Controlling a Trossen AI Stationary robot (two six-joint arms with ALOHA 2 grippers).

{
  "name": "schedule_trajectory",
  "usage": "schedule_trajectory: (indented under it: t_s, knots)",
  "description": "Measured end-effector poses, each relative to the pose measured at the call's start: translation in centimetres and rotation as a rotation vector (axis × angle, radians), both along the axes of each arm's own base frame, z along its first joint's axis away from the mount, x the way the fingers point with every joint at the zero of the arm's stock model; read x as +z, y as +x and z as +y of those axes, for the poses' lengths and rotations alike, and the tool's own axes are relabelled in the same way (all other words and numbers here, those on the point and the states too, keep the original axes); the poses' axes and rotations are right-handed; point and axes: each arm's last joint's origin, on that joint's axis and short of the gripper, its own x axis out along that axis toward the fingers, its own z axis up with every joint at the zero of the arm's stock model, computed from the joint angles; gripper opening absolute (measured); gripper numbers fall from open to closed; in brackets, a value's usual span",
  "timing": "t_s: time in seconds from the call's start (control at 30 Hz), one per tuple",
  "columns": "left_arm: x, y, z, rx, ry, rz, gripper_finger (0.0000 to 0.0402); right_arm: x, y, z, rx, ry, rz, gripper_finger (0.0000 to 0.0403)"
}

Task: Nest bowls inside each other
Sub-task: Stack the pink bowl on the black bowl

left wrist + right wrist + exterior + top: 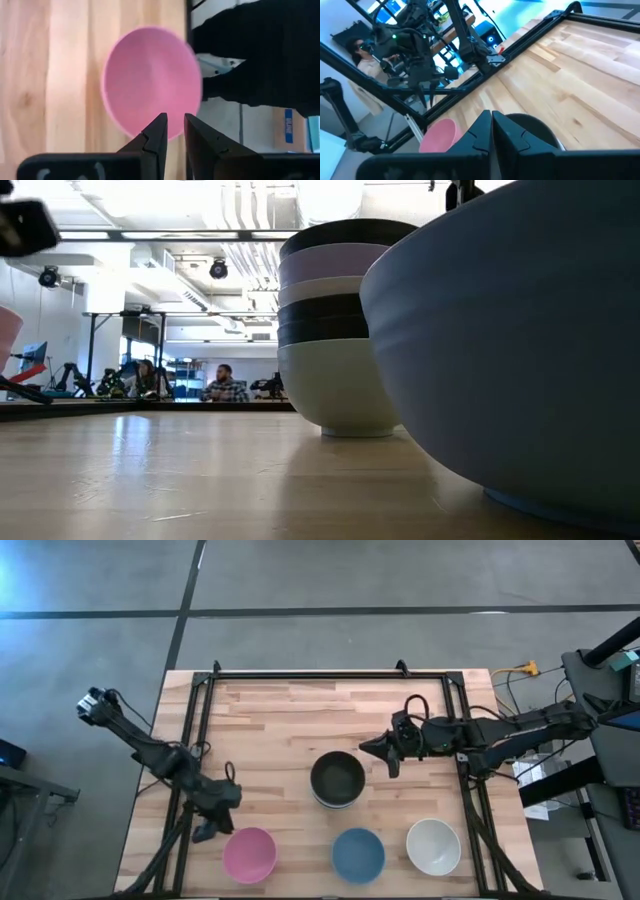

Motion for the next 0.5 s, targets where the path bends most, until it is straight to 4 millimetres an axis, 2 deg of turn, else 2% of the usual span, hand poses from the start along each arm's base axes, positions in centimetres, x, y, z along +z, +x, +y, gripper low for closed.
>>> schedule_trajectory:
  t_s: [0.2,0.37,0.5]
  knots:
    - [-2.4,0.7,0.2,0.084,0.028,0.125,0.0066,-0.3,0.3,0.1,0.021,-0.059,0.022,0.0008]
    - [-4.4,2.3,0.0,0.204,0.041,0.259,0.0123,-0.3,0.2,0.3,0.131,-0.099,0.024,0.0009]
    - [-5.5,4.2,-0.9,0.221,0.039,0.274,0.0175,0.0,-0.2,0.5,0.224,-0.136,0.008,0.0009]
